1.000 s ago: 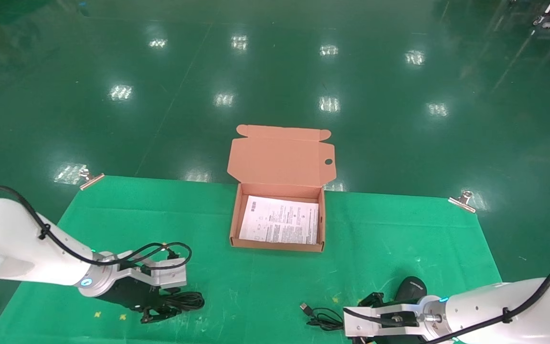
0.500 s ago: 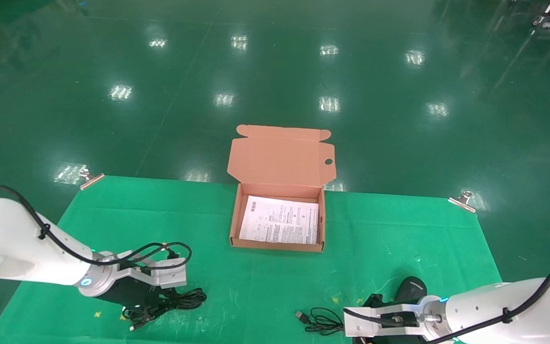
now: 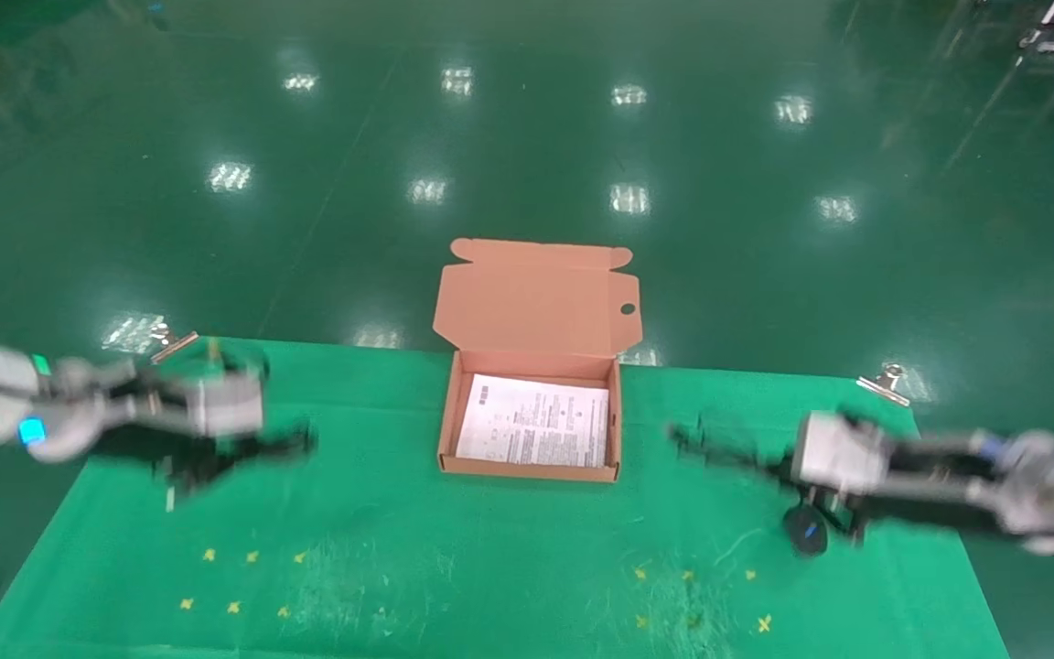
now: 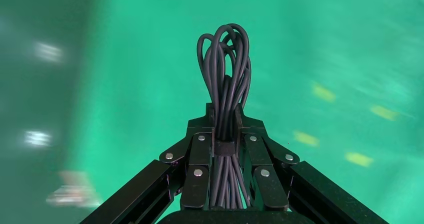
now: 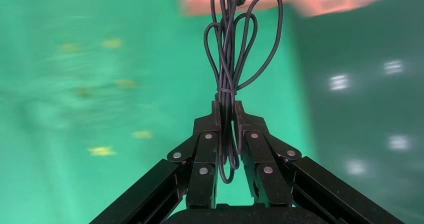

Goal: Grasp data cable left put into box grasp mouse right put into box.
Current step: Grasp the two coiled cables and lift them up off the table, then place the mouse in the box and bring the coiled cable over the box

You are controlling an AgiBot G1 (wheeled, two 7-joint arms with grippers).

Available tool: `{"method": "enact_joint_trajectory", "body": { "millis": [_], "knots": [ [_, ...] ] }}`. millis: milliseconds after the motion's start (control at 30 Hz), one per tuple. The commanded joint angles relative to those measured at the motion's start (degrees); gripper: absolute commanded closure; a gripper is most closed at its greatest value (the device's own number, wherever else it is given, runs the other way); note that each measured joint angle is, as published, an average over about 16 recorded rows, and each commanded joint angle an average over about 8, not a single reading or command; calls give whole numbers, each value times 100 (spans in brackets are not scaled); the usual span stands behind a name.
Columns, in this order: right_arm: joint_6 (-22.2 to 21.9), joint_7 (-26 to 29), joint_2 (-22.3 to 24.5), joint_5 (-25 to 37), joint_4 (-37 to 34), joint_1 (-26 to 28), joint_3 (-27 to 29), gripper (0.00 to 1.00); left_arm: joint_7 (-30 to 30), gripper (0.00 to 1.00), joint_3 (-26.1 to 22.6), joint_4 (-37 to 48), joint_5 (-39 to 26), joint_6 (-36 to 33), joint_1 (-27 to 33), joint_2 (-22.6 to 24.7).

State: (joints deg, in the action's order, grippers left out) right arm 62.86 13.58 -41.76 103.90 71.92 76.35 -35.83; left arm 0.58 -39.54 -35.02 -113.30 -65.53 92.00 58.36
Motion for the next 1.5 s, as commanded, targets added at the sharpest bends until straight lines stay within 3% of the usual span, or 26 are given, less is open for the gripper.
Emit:
{"method": "enact_joint_trajectory", "body": {
  "millis": [33, 333, 700, 1133, 1500],
  "knots": [
    [-71, 140, 192, 22, 269, 174, 152, 100, -56, 100, 69, -336, 8, 109, 156, -104],
    [-308, -143, -420, -165, 200, 1230, 417, 100, -436, 100, 318, -1619, 90, 651, 288, -32],
    [-549, -813, -1506, -278, -969, 2105, 368, 100, -561, 100, 341, -2095, -76, 959, 506, 234],
    [-573, -1243, -1979, -387, -1640, 2278, 282, 100, -507, 100, 339, -2112, 65, 745, 549, 182],
    [-726, -1845, -2531, -489, -2567, 2072, 159, 100, -913, 100, 63, -1912, -699, 782, 341, 104]
  ]
}}
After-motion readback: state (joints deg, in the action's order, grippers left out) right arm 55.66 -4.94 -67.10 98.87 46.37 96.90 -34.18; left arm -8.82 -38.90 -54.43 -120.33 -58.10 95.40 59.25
